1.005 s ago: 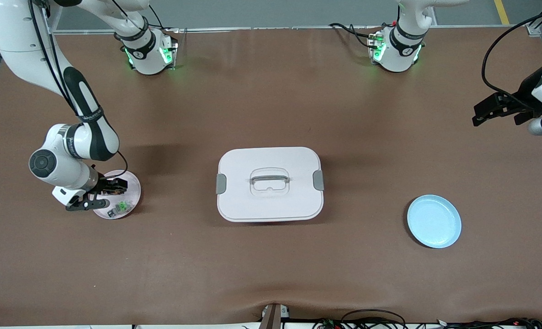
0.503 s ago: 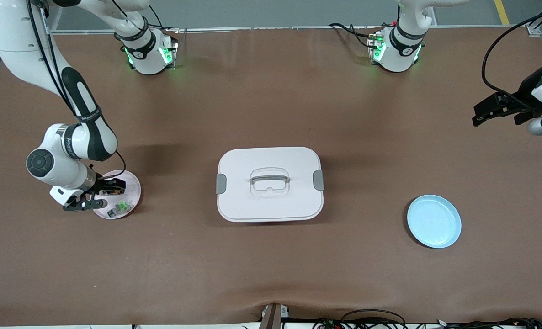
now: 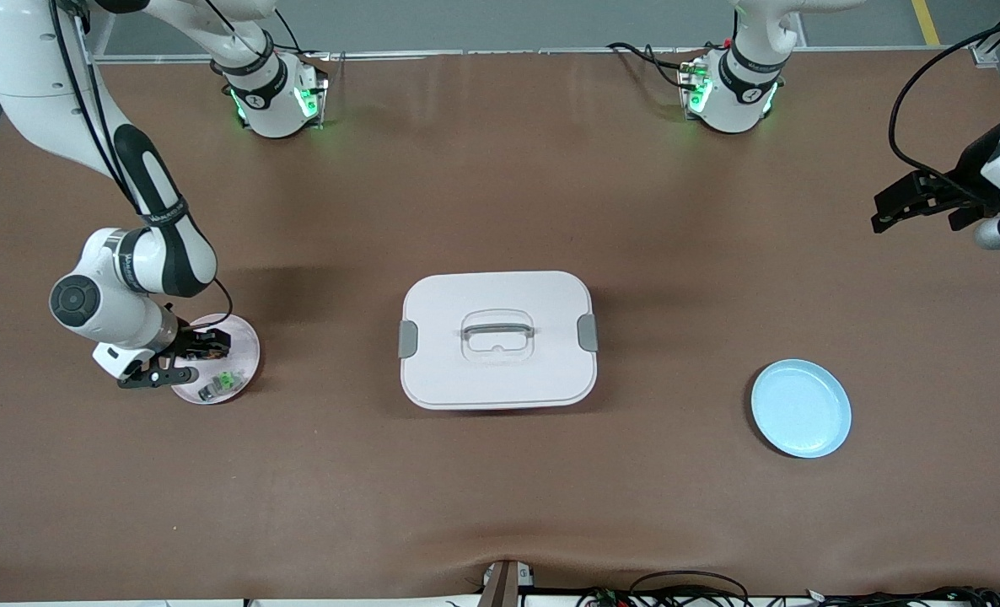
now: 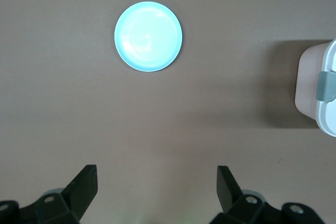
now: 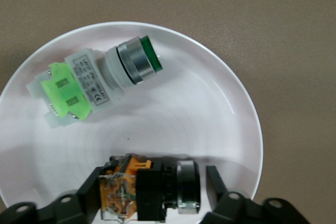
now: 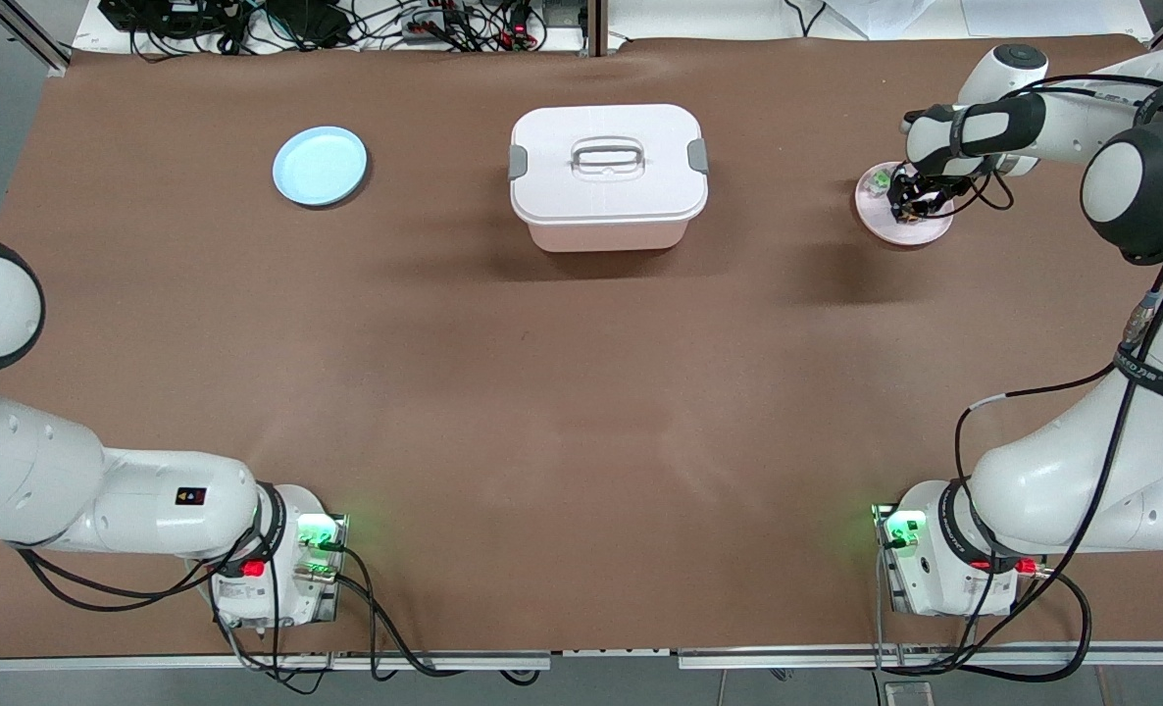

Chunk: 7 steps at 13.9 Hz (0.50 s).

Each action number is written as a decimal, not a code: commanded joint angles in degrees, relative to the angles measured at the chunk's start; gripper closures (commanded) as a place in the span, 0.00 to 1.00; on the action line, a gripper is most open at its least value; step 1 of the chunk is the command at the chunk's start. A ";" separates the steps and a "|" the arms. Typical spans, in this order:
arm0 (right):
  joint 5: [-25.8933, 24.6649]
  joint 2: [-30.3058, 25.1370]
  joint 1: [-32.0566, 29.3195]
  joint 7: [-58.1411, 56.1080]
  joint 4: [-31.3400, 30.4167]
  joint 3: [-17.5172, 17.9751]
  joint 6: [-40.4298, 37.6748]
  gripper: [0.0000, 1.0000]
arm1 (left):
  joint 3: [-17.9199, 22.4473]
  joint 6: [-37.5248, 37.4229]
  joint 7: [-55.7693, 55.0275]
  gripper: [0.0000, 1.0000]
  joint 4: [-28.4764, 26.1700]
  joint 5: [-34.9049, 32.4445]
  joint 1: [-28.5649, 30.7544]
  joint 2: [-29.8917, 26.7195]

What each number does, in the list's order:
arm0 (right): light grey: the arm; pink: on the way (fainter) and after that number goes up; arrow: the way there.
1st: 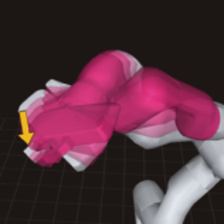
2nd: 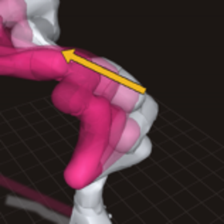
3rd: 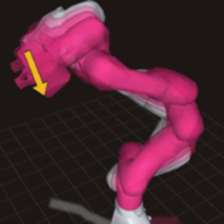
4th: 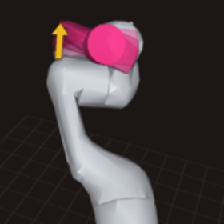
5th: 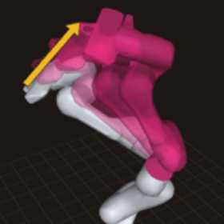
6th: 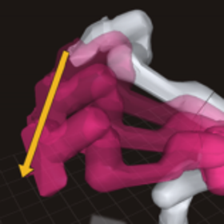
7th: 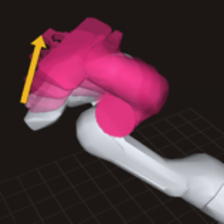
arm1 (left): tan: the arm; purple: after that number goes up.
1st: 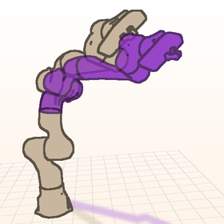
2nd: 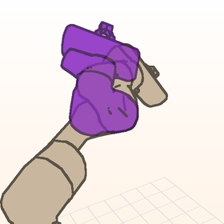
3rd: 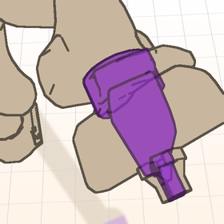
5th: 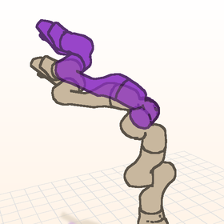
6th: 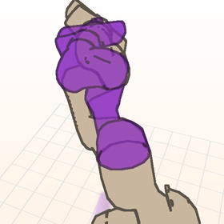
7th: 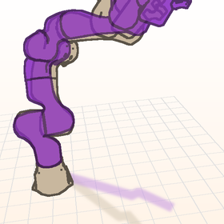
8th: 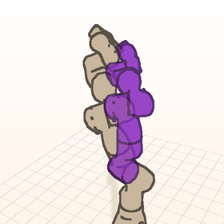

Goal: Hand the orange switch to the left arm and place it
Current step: 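Close the right gripper on the black-orange switch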

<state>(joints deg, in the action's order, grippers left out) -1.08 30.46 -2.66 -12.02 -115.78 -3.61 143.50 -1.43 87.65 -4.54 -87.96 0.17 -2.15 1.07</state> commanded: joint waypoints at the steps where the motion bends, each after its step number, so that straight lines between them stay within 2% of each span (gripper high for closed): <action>1: 0.38 -0.05 -0.76 -0.37 -0.24 0.53 0.47 0.95 | -0.06 -0.82 1.11 0.00 0.95 0.36 0.22 0.16; 2: 0.47 -0.05 -0.85 -0.20 -0.06 0.53 -0.05 1.00 | -0.06 -0.82 1.11 0.00 0.95 0.36 0.22 0.16; 4: 0.73 -0.48 -0.94 -0.02 0.46 0.62 -1.80 1.00 | -0.06 -0.82 1.03 0.00 0.95 0.36 0.31 0.08; 5: 2.21 -0.75 -1.20 -0.11 1.16 0.62 -4.08 1.00 | -0.06 -0.82 1.11 0.00 0.95 0.36 0.22 0.08; 7: 8.87 -1.36 -1.03 -0.02 4.84 0.53 -12.66 1.00 | -0.06 -0.82 1.11 0.00 0.95 0.36 0.22 0.16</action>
<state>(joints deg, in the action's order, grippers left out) 3.24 30.32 -2.84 -11.86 -114.07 -3.61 137.75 -1.43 87.65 -4.54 -87.96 0.17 -2.15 1.07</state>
